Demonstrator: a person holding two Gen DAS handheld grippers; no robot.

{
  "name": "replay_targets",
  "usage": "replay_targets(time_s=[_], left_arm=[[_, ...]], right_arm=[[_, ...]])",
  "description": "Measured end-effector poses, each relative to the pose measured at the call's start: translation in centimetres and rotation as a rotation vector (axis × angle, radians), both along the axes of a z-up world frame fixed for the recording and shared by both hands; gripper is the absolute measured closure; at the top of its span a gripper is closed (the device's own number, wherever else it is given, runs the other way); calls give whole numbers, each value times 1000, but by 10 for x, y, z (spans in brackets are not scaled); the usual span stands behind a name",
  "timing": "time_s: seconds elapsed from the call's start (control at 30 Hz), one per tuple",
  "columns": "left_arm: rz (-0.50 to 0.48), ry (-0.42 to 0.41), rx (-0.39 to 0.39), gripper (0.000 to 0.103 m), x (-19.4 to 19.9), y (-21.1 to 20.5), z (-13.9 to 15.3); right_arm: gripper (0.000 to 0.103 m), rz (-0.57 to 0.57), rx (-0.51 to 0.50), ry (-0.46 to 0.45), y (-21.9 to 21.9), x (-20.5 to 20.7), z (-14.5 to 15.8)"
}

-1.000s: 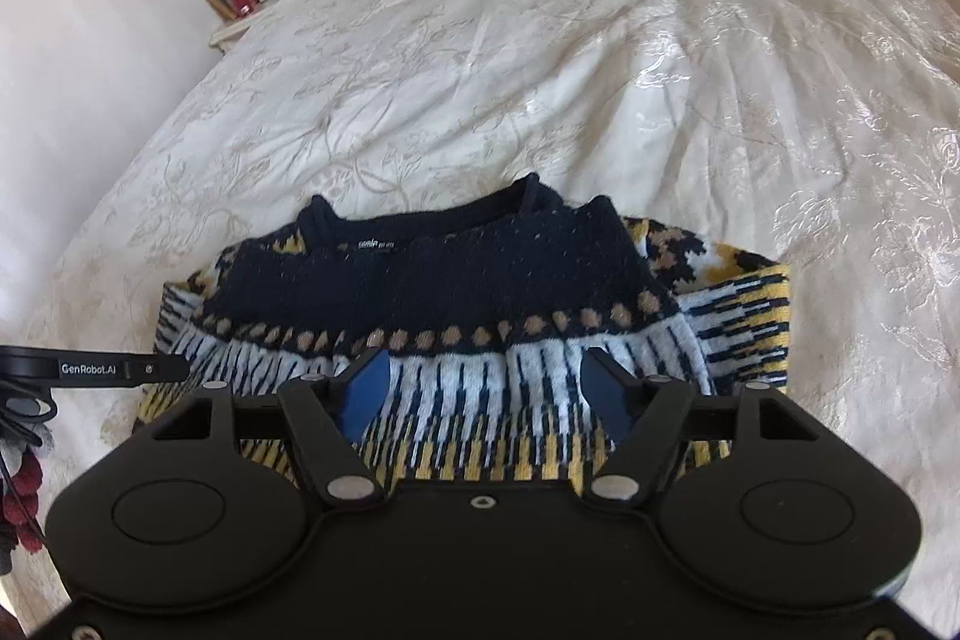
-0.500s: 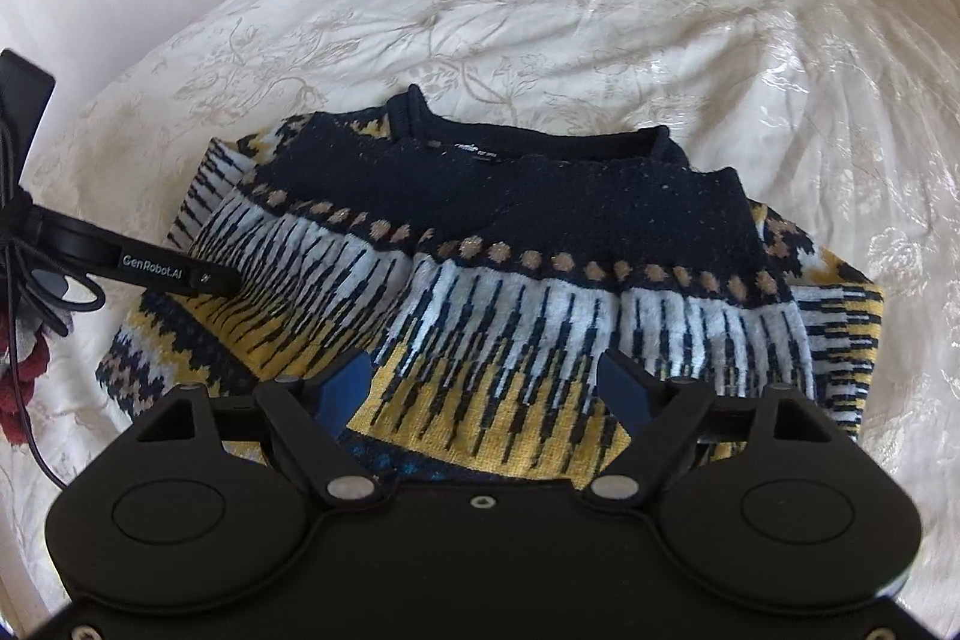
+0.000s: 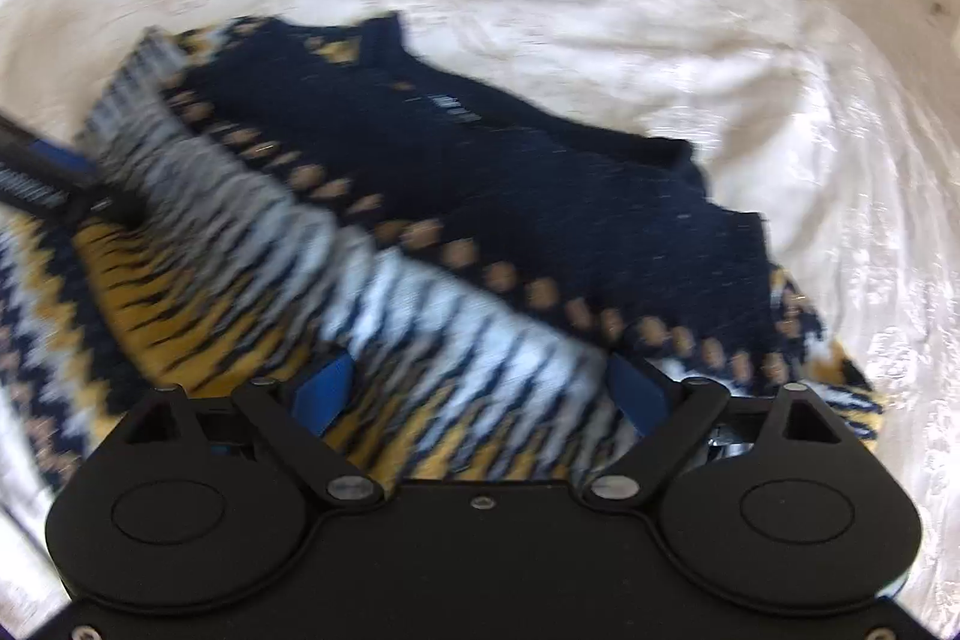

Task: Fold small clothes
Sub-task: 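Open both grippers and press the folded hem flat on the sweater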

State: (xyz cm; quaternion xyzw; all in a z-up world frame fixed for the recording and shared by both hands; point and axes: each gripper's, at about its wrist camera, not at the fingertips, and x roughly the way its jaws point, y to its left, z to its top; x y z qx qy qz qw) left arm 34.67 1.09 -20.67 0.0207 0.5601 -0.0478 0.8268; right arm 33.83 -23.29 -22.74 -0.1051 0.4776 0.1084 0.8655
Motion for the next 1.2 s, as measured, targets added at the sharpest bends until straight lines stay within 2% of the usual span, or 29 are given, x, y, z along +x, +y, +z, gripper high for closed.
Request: replay_targets(time_s=[0.1,0.23,0.3,0.5,0.67,0.73,0.77,0.83,0.87,0.9,0.97,1.03,1.1,1.2], left_arm=[[-1,-23,-30,50,-2,4,10],[-9,-95,-62,50,-2,12,30],[-15,-101,-57,50,6,14,31],[-12,-78,-56,50,35,16,16],[-53,-52,-93,50,46,12,1],[-64,-54,-92,50,46,11,-1],[-65,-55,-93,50,46,11,-1],[-75,-78,-99,66,43,12,0],[-83,-95,-92,87,41,11,3],[-95,-121,-71,96,37,9,8],[-132,-196,-9,98,28,1,20],[-176,-251,25,98,26,-5,29],[-170,-241,39,98,33,-6,26],[-108,-185,43,97,47,0,9]], right_arm=[[15,-54,53,8,-14,6,6],[15,-96,225,-56,-45,-6,27],[15,-138,257,-80,-61,-8,30],[14,-288,323,-59,-110,10,22],[16,-277,374,-10,-121,23,8],[23,-269,377,10,-120,27,2],[31,-272,378,23,-120,29,-1],[47,-292,365,40,-120,29,-4],[74,-299,358,44,-120,29,-4],[86,-302,348,44,-121,26,-2],[87,-273,349,22,-118,23,6],[88,-234,289,-21,-113,22,16],[89,-235,258,-41,-113,26,20],[89,-280,235,6,-118,41,5]])
